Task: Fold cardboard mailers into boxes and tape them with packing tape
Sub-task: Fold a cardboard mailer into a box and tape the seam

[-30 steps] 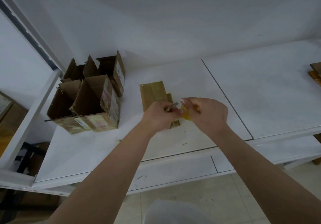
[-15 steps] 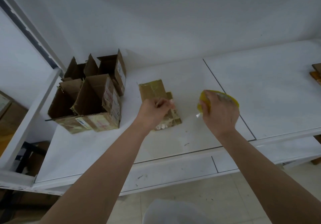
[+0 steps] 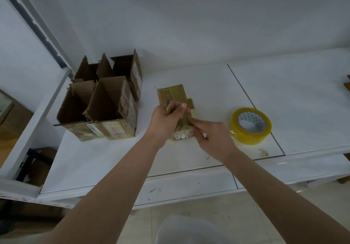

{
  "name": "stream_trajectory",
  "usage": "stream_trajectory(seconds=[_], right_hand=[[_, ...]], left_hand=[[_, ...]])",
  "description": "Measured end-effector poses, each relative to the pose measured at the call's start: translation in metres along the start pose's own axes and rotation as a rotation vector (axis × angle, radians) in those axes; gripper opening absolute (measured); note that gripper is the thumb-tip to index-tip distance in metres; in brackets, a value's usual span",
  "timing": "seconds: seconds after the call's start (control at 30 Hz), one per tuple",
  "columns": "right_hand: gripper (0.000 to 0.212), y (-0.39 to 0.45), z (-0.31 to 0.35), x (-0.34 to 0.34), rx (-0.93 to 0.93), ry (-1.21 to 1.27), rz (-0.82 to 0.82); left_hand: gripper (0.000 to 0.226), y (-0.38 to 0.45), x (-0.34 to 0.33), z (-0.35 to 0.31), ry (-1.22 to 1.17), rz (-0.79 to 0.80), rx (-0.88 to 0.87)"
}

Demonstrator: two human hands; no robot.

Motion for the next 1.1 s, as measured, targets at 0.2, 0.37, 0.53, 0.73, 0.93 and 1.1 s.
stream_trajectory(seconds=[0.2,0.37,0.53,0.73,0.93,1.1], right_hand=[[0.041,0.001,-0.011,-0.009,-0.016,-0.039,0.071],[0.041,0.008,-0.012,-0.006,-0.021,-0.042,0.082],[0.042,0.019,-0.004,-0.014,0.026,-0.119,0.148],[0.04,0.019,-0.003,-0.015,-0.055,-0.011,0.135],[0.039,0.007,0.001,0.009,-0.115,0.052,0.046],[0.056,-0.012,-0.002,-0.006,-0.213,0.093,0.132]], left_hand=[[0.012,-0.002,0.069,0.037,0.121,-0.24,0.068],[0.019,-0.013,0.096,0.114,0.935,-0.18,0.316],[0.052,-0.021,0.081,0.094,1.027,-0.226,0.0],[0.054,-0.032,0.024,0.04,0.117,0.146,-0.083],[0.044,-0.036,0.031,0.031,0.222,0.119,-0.178],[0.049,-0.036,0.026,0.046,0.267,0.183,-0.169]])
Point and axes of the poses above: each hand's wrist, its own y-axis towards the middle knuckle, its own x-axis out of the back of the hand, z = x × y, the point moved 9 cm from there along y, towards the middle knuckle, and after that the axes turned 13 degrees about x, right-handed, at the moved point
